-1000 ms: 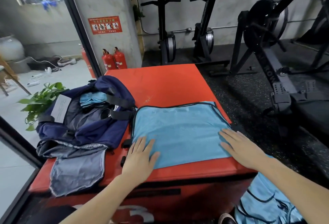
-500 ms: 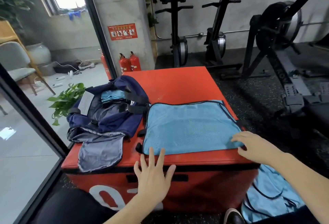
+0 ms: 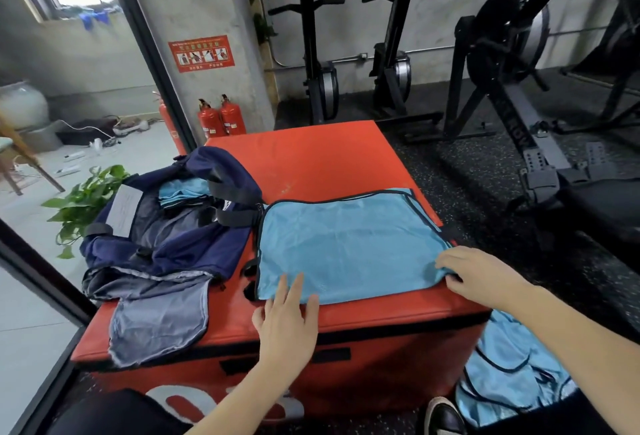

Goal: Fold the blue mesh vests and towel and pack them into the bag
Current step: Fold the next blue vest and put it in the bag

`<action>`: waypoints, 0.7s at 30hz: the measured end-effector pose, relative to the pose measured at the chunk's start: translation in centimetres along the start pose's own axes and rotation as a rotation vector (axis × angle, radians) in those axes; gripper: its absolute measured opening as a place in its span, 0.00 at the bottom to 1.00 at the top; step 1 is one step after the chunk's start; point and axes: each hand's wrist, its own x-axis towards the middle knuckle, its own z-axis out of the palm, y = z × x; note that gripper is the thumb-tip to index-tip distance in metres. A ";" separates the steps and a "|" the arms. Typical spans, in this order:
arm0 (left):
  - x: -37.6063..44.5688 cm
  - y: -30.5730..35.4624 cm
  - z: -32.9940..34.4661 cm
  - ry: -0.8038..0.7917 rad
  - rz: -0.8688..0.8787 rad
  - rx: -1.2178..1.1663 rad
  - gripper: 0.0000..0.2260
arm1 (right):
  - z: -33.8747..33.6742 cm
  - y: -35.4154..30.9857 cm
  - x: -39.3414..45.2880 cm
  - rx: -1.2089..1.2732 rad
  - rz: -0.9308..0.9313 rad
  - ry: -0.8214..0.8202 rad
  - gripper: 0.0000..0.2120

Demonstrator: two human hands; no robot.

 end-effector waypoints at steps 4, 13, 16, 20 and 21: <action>2.9 -0.3 0.5 -0.050 -0.010 0.039 0.31 | 0.0 0.1 -0.1 0.066 0.003 -0.004 0.14; 14.8 0.7 0.4 -0.206 0.236 0.120 0.34 | -0.1 -0.6 0.4 -0.111 -0.011 0.092 0.06; 19.3 1.8 0.6 -0.247 0.314 0.219 0.35 | -0.2 -2.3 1.0 -0.143 -0.074 0.159 0.05; 25.1 2.3 -0.3 -0.238 0.404 0.436 0.29 | 0.6 -5.7 2.1 -0.161 -0.134 0.194 0.05; 26.2 2.2 -0.9 -0.223 0.408 0.473 0.27 | 0.9 -6.7 2.6 -0.156 -0.146 0.199 0.05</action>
